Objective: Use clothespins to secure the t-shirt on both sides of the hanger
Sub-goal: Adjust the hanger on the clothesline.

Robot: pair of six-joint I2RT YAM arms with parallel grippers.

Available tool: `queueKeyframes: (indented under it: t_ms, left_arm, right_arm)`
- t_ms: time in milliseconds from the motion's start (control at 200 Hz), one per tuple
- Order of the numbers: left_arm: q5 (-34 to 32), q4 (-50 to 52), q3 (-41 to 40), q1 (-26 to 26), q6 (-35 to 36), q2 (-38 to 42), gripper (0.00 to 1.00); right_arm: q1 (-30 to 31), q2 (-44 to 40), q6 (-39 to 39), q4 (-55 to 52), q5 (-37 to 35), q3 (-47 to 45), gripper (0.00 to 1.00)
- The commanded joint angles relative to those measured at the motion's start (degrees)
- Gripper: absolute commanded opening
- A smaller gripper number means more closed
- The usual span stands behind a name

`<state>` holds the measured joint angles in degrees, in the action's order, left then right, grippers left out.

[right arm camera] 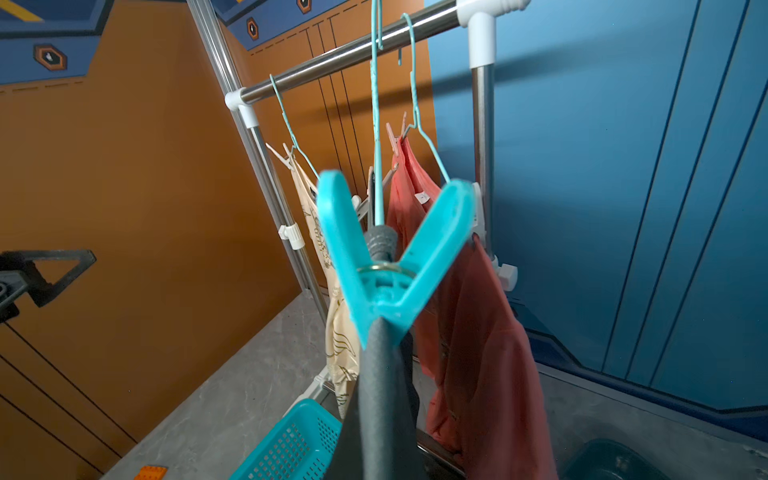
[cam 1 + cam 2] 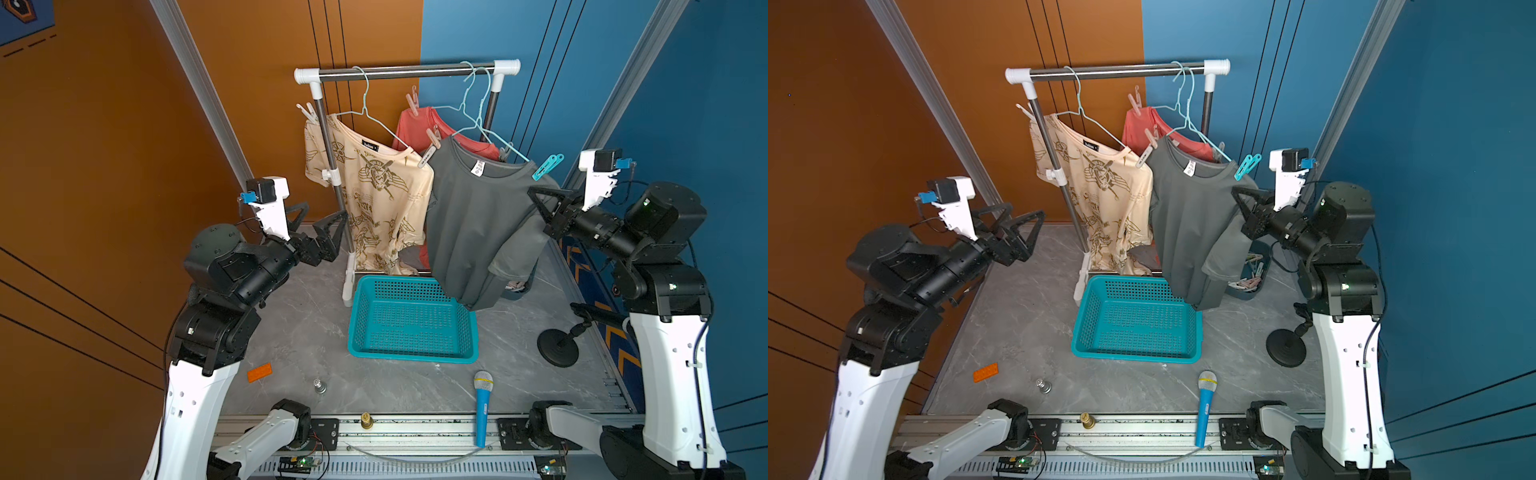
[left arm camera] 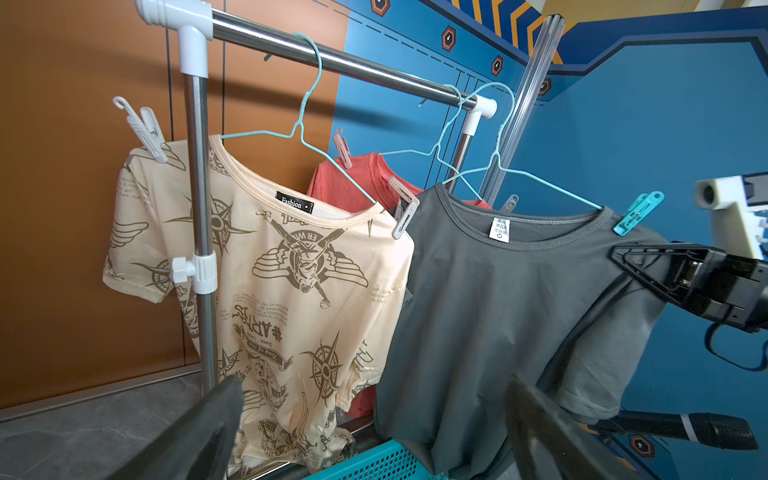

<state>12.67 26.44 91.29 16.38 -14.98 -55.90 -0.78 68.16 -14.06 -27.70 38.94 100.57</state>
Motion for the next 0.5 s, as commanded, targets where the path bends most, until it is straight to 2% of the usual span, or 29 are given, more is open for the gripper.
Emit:
queueKeyframes:
  t_ms: [0,335,416,496]
  left_arm:
    - [1.3,-0.6,-0.9,-0.8,-0.6,0.6,0.97]
    - [3.0,-1.5,-0.7,-1.7,-2.3,-0.3,0.97]
    - [3.4,-1.7,-0.6,-1.9,-2.7,-0.4,0.97]
    - [3.6,-2.0,-0.7,-1.9,-3.1,-0.4,0.97]
  right_arm:
    - [-1.8,-0.5,-9.2,12.9,7.9,-0.3,0.00]
    - [-9.0,-2.7,-8.1,10.9,5.8,-0.8,0.00]
    - [-7.9,-2.0,-10.9,12.3,7.8,-1.1,0.00]
    - [-2.7,-2.0,-11.4,12.8,8.4,-1.9,0.00]
